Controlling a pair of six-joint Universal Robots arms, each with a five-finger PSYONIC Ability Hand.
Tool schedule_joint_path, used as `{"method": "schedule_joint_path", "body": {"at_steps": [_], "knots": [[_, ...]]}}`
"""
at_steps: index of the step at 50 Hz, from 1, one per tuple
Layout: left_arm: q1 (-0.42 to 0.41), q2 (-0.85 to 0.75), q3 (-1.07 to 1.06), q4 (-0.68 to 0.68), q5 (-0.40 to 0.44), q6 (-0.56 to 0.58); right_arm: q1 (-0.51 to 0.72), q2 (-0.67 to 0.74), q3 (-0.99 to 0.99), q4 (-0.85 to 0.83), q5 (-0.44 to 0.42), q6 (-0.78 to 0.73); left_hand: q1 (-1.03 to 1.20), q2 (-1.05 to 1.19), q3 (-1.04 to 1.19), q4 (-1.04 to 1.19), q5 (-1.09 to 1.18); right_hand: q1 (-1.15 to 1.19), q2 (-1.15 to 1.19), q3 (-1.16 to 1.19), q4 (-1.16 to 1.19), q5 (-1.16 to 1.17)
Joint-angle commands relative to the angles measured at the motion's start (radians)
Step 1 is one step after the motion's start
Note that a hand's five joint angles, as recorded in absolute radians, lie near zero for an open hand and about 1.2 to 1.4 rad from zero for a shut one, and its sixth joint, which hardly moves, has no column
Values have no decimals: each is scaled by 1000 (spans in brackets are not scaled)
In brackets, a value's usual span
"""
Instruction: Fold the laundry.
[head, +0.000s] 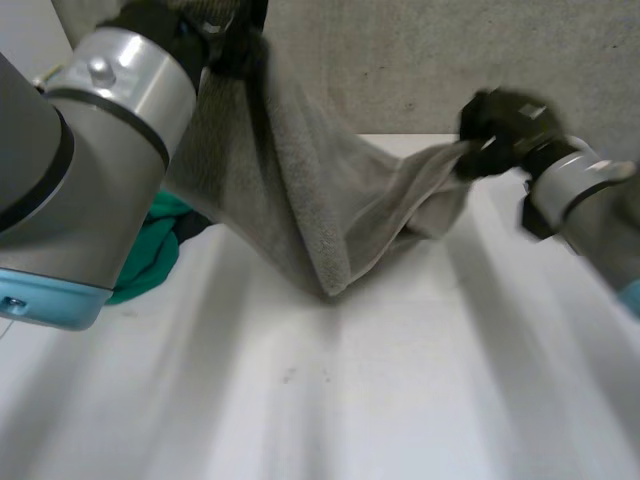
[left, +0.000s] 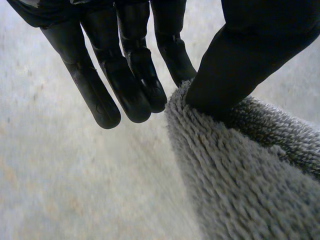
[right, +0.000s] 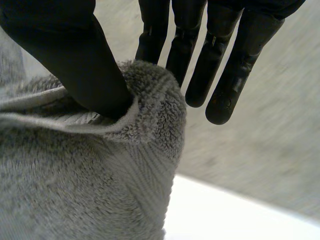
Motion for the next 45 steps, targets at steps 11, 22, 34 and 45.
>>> {"method": "schedule_joint_path", "body": {"at_steps": [11, 22, 34, 45], "knots": [[100, -238, -353, -9, -28, -184, 28, 50, -28, 261, -33, -440, 270, 201, 205, 198, 239, 423, 240, 525, 209, 252], [86, -207, -335, -33, -43, -68, 48, 58, 103, 263, -28, -548, -892, -962, -957, -964, -923, 423, 240, 525, 209, 252], [-61, -328, -118, 42, 211, 140, 47, -108, 267, 252, -51, -560, -763, -833, -828, -836, -794, 423, 240, 525, 209, 252], [-114, -654, 216, -35, 282, 285, 9, -257, 362, 248, -94, -563, -763, -833, -828, -835, -794, 423, 240, 525, 209, 252]]}}
